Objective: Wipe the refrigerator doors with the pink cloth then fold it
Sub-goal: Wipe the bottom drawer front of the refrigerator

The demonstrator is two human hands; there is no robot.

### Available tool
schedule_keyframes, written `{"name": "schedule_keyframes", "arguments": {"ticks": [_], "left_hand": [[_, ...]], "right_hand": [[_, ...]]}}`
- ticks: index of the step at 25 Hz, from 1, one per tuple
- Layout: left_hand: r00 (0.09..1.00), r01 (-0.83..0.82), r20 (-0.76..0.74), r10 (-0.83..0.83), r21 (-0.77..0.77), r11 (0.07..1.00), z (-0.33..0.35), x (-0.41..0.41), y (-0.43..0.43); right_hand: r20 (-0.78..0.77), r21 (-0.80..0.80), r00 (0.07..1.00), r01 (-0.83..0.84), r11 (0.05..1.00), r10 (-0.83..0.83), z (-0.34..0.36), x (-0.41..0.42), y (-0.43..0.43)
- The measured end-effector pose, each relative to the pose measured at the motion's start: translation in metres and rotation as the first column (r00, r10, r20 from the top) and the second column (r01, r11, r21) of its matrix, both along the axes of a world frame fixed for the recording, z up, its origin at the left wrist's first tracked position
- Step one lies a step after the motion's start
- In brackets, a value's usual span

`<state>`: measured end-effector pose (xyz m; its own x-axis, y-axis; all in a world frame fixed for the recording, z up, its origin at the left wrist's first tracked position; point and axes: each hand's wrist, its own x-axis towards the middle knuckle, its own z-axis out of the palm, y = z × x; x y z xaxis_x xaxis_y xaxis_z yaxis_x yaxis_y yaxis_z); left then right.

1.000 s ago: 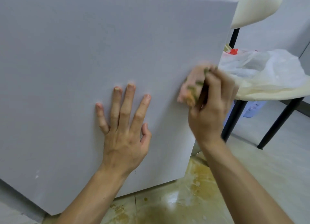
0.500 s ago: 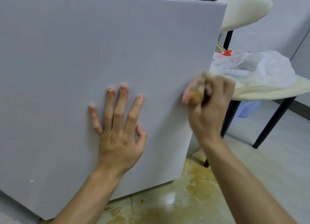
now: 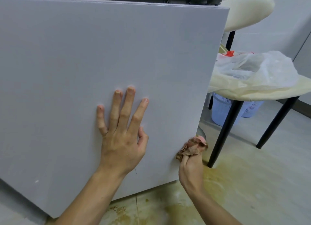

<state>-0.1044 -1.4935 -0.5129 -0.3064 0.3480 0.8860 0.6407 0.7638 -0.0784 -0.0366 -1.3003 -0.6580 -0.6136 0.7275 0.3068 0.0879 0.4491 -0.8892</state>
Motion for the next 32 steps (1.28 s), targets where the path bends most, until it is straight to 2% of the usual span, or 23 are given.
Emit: {"name": "schedule_keyframes", "arguments": {"ticks": [1, 3, 5, 7, 9, 12, 14, 15, 16, 18, 19, 21, 22, 23, 26, 28, 30, 32], "left_hand": [[1.0, -0.001, 0.006, 0.001, 0.002, 1.0, 0.0, 0.001, 0.0], [1.0, -0.001, 0.012, 0.001, 0.006, 1.0, 0.0, 0.002, -0.001], [1.0, 0.014, 0.005, -0.014, -0.003, 1.0, 0.002, 0.002, -0.003], [0.999, 0.041, 0.016, -0.041, -0.01, 0.999, 0.003, 0.002, -0.007], [0.999, 0.052, 0.013, -0.052, 0.017, 0.998, 0.003, 0.003, -0.013], [1.0, 0.013, -0.017, -0.012, 0.058, 0.998, 0.006, -0.002, -0.024], [1.0, 0.001, -0.004, -0.001, 0.068, 0.998, 0.007, -0.005, -0.029], [1.0, 0.004, 0.009, -0.005, 0.073, 0.997, 0.007, -0.004, -0.032], [1.0, 0.007, 0.02, -0.008, 0.073, 0.997, 0.007, -0.004, -0.034], [1.0, 0.004, 0.027, -0.006, 0.046, 0.999, 0.005, -0.003, -0.043], [1.0, 0.003, 0.022, -0.004, 0.028, 1.0, 0.004, -0.004, -0.048], [1.0, -0.003, 0.015, 0.003, 0.005, 1.0, 0.002, -0.008, -0.062], [1.0, -0.008, 0.019, 0.008, 0.004, 1.0, 0.001, -0.009, -0.069], [1.0, -0.01, 0.02, 0.009, 0.01, 1.0, -0.001, -0.01, -0.073], [0.999, -0.024, 0.027, 0.023, 0.052, 0.998, -0.001, -0.01, -0.08], [0.999, -0.038, 0.03, 0.035, 0.1, 0.994, 0.004, -0.01, -0.083], [0.999, -0.037, 0.041, 0.032, 0.139, 0.99, 0.007, -0.01, -0.087], [0.998, -0.017, 0.07, 0.005, 0.168, 0.986, 0.007, -0.01, -0.092]], "right_hand": [[0.015, 0.014, 1.0, -0.01, 1.0, 0.01, -0.003, 0.004, -0.002], [-0.048, 0.035, 0.999, -0.018, 0.999, 0.02, 0.017, 0.002, -0.002], [-0.196, 0.073, 0.98, -0.013, 0.997, 0.028, 0.065, -0.012, -0.001], [-0.404, 0.189, 0.913, 0.018, 0.982, 0.061, 0.124, -0.03, 0.0], [-0.506, 0.366, 0.858, 0.12, 0.923, 0.089, 0.177, -0.042, -0.004], [-0.521, 0.552, 0.848, 0.245, 0.797, 0.1, 0.2, -0.05, -0.017], [-0.457, 0.643, 0.869, 0.174, 0.746, 0.191, 0.154, -0.047, -0.033], [-0.37, 0.711, 0.891, 0.091, 0.697, 0.262, 0.115, -0.042, -0.04], [-0.242, 0.789, 0.918, -0.002, 0.614, 0.314, 0.071, -0.036, -0.046], [0.006, 0.898, 0.948, -0.145, 0.416, 0.317, -0.003, -0.019, -0.049], [0.082, 0.92, 0.952, -0.186, 0.345, 0.296, -0.022, -0.013, -0.045], [0.099, 0.943, 0.949, -0.185, 0.275, 0.299, -0.017, -0.013, -0.035], [0.073, 0.948, 0.944, -0.165, 0.272, 0.321, 0.002, -0.016, -0.032], [0.001, 0.94, 0.936, -0.12, 0.319, 0.351, 0.029, -0.022, -0.034], [-0.371, 0.757, 0.853, 0.048, 0.652, 0.367, 0.14, -0.048, -0.053], [-0.58, 0.584, 0.75, 0.11, 0.804, 0.318, 0.203, -0.063, -0.068], [-0.672, 0.485, 0.706, 0.193, 0.853, 0.223, 0.227, -0.07, -0.087], [-0.66, 0.55, 0.706, 0.221, 0.805, 0.257, 0.195, -0.071, -0.101]]}}
